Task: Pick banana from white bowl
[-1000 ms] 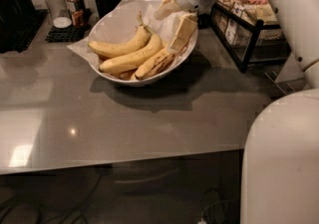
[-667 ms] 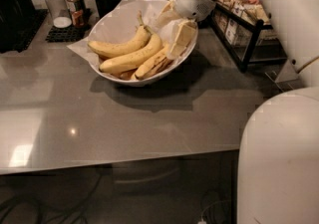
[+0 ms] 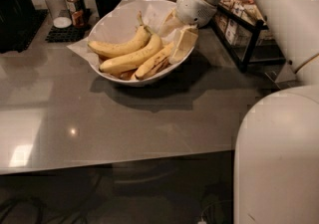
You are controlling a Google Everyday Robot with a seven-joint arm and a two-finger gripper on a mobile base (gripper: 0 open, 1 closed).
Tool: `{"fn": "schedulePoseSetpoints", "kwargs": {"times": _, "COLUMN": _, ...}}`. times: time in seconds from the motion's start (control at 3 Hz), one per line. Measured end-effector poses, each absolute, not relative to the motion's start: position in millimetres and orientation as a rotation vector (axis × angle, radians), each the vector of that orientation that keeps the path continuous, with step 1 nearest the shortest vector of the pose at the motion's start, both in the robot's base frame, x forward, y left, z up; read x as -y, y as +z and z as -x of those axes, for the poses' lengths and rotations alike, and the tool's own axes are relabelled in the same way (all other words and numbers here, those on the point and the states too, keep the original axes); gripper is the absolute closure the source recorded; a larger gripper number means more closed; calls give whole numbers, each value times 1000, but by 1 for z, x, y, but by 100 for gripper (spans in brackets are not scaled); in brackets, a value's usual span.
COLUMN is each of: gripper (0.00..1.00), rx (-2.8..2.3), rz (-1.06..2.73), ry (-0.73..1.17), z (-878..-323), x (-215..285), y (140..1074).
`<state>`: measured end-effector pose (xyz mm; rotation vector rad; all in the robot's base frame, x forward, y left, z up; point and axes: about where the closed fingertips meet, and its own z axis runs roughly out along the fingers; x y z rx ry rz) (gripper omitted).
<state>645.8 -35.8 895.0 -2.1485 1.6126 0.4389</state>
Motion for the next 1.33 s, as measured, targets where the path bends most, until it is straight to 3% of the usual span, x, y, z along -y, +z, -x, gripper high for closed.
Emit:
{"fn": "schedulePoseSetpoints", "kwargs": {"times": 0.33, "gripper": 49, "rx": -1608, "rz": 2152, "ry": 427, "z": -646, "x": 37, "y": 896}}
{"fn": "schedulePoseSetpoints", "kwargs": {"times": 1.0, "gripper": 96, "rx": -1606, "rz": 2133, "ry": 398, "z": -643, "x": 43, "y": 899}}
{"fn": "schedulePoseSetpoints", "kwargs": {"times": 1.33, "gripper": 100, "rx": -1614, "rz": 2124, "ry": 398, "z": -641, "x": 47, "y": 898}}
